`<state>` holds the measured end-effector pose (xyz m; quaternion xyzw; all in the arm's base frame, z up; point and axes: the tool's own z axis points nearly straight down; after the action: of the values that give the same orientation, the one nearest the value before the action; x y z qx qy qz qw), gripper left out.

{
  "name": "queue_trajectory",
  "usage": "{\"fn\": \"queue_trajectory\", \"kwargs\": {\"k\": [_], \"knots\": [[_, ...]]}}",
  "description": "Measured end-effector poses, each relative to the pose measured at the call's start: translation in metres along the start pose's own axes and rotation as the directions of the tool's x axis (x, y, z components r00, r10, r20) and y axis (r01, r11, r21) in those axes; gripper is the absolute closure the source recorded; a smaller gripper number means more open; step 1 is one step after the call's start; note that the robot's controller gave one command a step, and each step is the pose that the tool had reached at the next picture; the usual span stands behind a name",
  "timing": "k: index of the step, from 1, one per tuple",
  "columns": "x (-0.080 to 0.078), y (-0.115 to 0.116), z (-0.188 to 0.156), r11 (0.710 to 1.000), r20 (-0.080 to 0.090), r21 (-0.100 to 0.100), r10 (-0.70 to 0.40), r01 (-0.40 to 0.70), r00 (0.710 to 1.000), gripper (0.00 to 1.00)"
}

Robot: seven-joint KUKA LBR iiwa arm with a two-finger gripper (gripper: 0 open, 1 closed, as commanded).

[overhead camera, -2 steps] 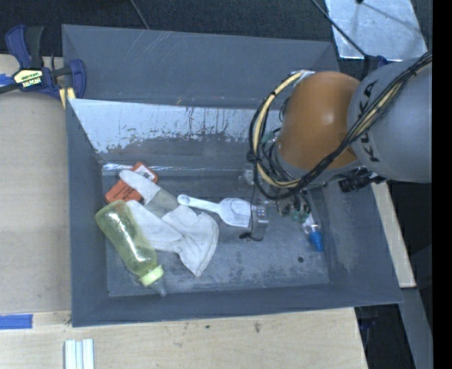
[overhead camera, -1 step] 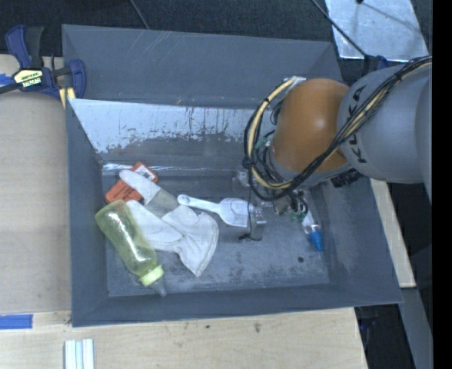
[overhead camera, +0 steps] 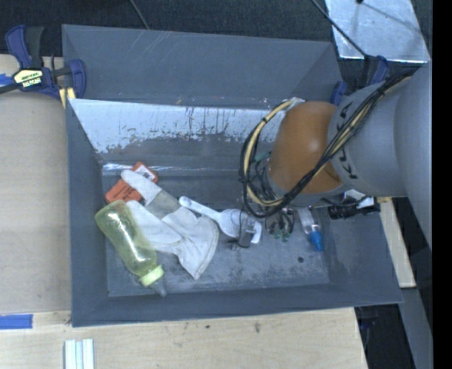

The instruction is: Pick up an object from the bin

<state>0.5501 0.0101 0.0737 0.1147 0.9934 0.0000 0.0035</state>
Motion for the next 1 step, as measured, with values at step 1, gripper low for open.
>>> {"fn": "queue_trajectory", "kwargs": {"k": [1], "knots": [[0.0,0.0,0.0,1.0,0.0,0.0,0.0,0.0,1.0,1.0]]}}
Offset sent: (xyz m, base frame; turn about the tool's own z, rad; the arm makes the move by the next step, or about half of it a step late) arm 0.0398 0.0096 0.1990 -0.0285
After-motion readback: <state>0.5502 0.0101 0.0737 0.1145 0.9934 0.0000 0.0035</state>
